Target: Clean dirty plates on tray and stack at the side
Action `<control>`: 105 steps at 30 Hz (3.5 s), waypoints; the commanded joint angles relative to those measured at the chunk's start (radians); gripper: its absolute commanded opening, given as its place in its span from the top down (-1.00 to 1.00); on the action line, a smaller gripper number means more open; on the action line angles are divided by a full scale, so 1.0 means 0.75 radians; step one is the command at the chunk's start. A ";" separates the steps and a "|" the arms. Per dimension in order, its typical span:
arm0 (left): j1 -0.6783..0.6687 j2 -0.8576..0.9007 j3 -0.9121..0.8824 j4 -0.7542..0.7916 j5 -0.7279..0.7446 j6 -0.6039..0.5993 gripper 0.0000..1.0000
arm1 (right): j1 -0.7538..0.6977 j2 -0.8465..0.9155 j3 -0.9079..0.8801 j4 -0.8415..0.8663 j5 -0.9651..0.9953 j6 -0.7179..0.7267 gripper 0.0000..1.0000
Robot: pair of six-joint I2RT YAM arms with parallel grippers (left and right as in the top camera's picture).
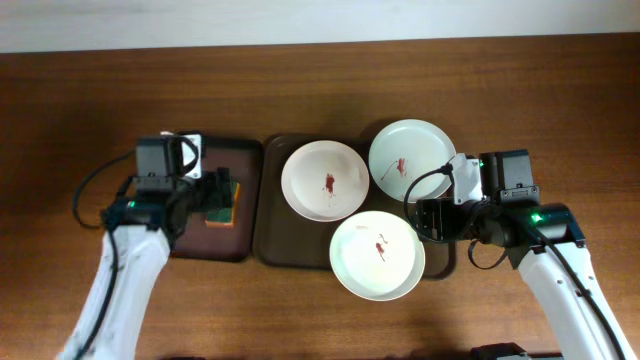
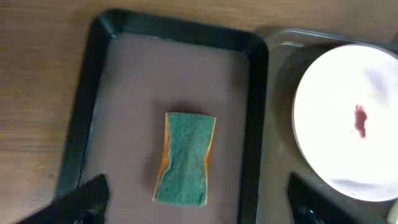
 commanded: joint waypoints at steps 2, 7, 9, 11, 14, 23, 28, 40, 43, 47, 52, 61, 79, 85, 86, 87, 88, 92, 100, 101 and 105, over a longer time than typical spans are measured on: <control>0.004 0.278 0.022 0.089 0.013 0.011 -0.34 | 0.011 0.002 0.028 -0.001 -0.017 0.009 -0.97; 0.004 0.485 0.022 0.150 0.013 0.011 -0.12 | 0.011 0.002 0.028 -0.001 -0.017 0.009 -0.97; 0.004 0.518 0.022 0.151 0.013 0.011 0.02 | 0.011 0.002 0.028 -0.001 -0.017 0.009 -0.97; 0.004 0.520 0.022 0.153 0.013 0.011 0.03 | 0.011 0.002 0.028 0.002 -0.016 0.009 -0.98; 0.004 0.520 0.022 0.152 0.013 0.011 0.16 | 0.011 0.002 0.028 0.004 -0.017 0.009 -0.97; 0.004 0.509 0.069 0.114 -0.032 0.012 0.14 | 0.011 0.002 0.028 0.005 -0.011 0.009 -0.97; -0.052 0.501 0.081 0.079 -0.066 0.016 0.14 | 0.011 0.002 0.028 0.006 -0.011 0.009 -0.97; -0.096 0.503 0.080 0.005 -0.134 0.016 0.25 | 0.011 0.002 0.028 0.005 -0.011 0.009 -0.97; -0.096 0.503 0.060 0.037 -0.133 0.016 0.38 | 0.011 0.002 0.028 0.004 -0.011 0.009 -0.97; -0.096 0.504 0.054 0.061 -0.133 0.016 0.84 | 0.011 0.002 0.028 -0.001 -0.012 0.009 -0.97; -0.096 0.575 0.043 0.071 -0.133 0.016 0.70 | 0.011 0.002 0.028 -0.020 -0.011 0.009 -0.97; -0.096 0.636 0.043 0.050 -0.127 0.015 0.85 | 0.011 0.002 0.028 -0.021 -0.011 0.009 -0.97; -0.095 0.298 0.168 -0.157 -0.127 0.015 1.00 | 0.012 0.115 0.025 -0.107 0.057 0.009 -0.98; -0.095 0.301 0.168 -0.166 -0.127 0.015 1.00 | 0.012 0.409 0.025 -0.103 -0.013 0.008 -0.42; -0.095 0.301 0.168 -0.166 -0.127 0.015 1.00 | 0.012 0.447 0.025 -0.092 -0.028 0.008 -0.36; -0.095 0.301 0.168 -0.166 -0.127 0.015 1.00 | 0.012 0.494 0.026 -0.084 -0.033 0.008 -0.09; -0.095 0.301 0.168 -0.166 -0.127 0.015 1.00 | 0.012 0.521 0.025 -0.082 -0.033 0.008 0.13; -0.095 0.301 0.168 -0.167 -0.127 0.015 0.98 | 0.012 0.599 0.025 -0.075 -0.032 0.009 0.25; -0.095 0.301 0.168 -0.171 -0.127 0.015 1.00 | 0.012 0.653 0.020 -0.080 -0.032 0.009 0.53; -0.095 0.301 0.167 -0.171 -0.127 0.015 1.00 | 0.012 0.661 0.020 -0.080 -0.033 0.009 0.57; -0.095 0.301 0.168 -0.171 -0.117 0.015 1.00 | 0.017 0.682 0.020 -0.078 -0.033 0.009 0.88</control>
